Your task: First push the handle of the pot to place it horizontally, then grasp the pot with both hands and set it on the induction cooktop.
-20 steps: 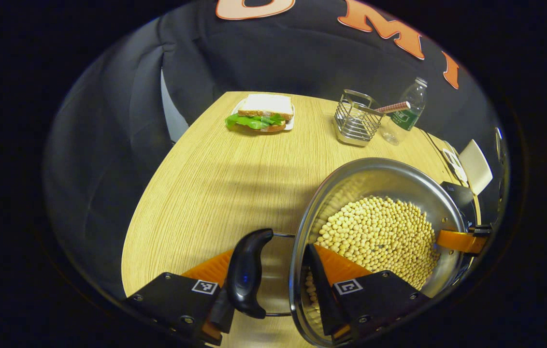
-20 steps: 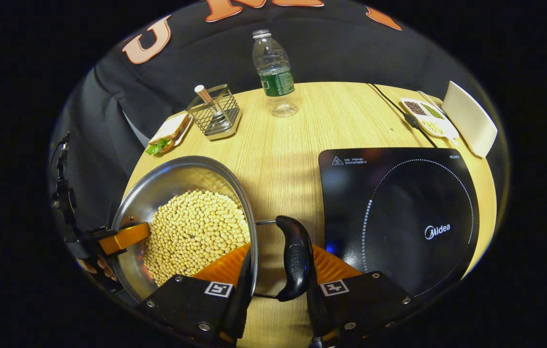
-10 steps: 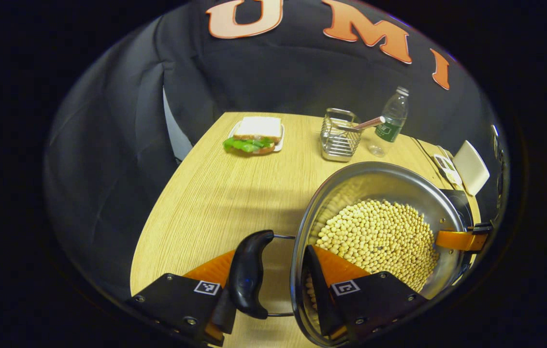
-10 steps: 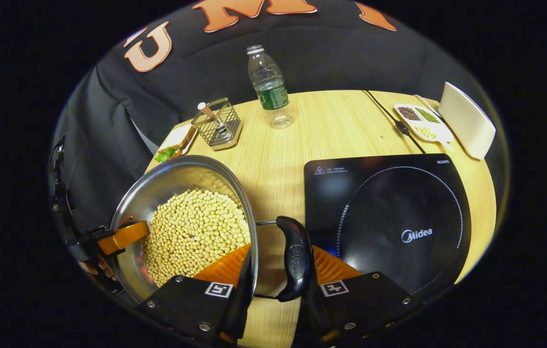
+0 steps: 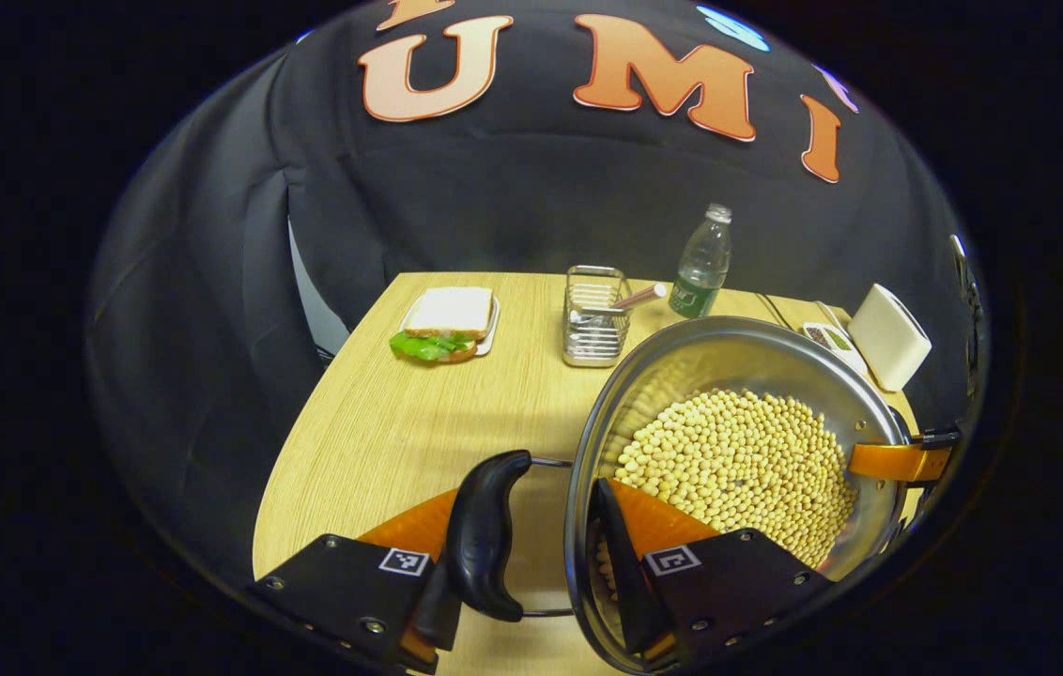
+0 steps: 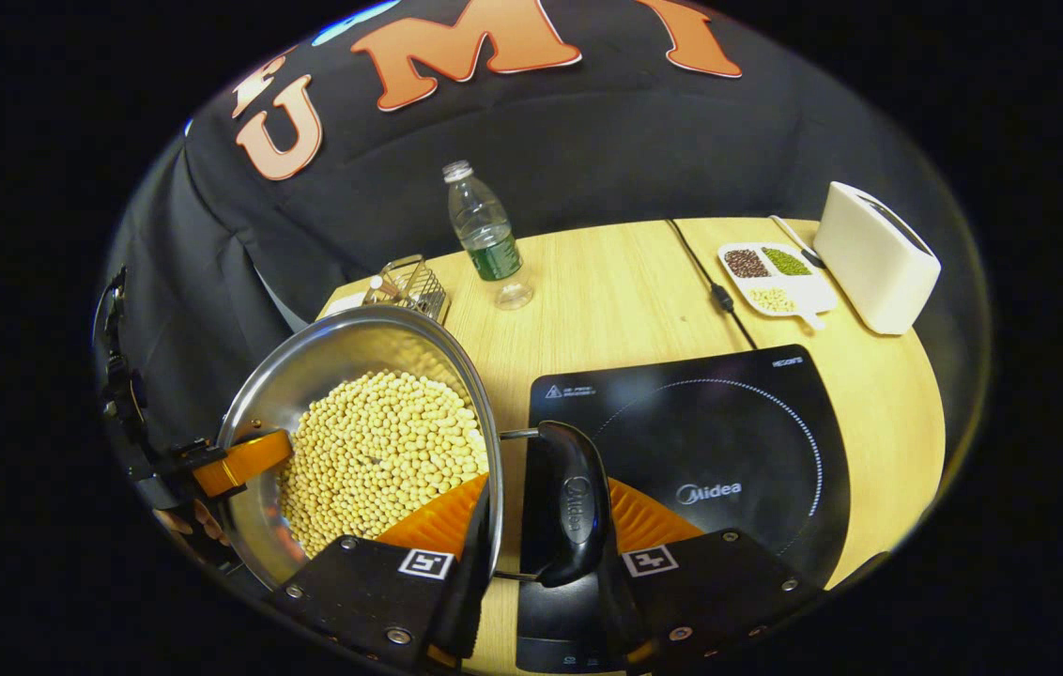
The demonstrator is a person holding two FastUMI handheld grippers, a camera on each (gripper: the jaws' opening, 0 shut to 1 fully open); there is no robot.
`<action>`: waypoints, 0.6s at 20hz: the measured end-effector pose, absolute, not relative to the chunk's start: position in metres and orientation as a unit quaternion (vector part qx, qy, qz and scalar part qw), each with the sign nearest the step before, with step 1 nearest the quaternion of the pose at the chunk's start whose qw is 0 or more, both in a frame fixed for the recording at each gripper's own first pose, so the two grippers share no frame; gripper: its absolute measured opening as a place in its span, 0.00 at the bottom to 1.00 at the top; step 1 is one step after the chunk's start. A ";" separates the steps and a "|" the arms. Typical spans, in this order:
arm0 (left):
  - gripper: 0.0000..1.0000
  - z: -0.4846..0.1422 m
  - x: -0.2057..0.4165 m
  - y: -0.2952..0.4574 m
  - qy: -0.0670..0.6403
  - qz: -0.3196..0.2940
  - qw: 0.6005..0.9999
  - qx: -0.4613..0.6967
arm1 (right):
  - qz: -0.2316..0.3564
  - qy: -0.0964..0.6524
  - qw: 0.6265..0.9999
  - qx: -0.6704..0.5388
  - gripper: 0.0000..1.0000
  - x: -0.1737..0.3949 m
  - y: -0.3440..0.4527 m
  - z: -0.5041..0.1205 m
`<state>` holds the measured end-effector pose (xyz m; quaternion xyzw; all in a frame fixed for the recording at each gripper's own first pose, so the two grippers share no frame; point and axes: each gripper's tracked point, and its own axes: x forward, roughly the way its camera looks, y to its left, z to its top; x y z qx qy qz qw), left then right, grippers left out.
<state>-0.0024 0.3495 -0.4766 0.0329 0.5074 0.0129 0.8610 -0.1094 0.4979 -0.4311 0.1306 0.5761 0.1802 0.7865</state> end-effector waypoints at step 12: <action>0.66 -0.476 0.007 0.351 0.493 -0.015 0.870 0.022 | 0.154 0.554 0.804 0.148 0.50 -0.093 0.447 -0.403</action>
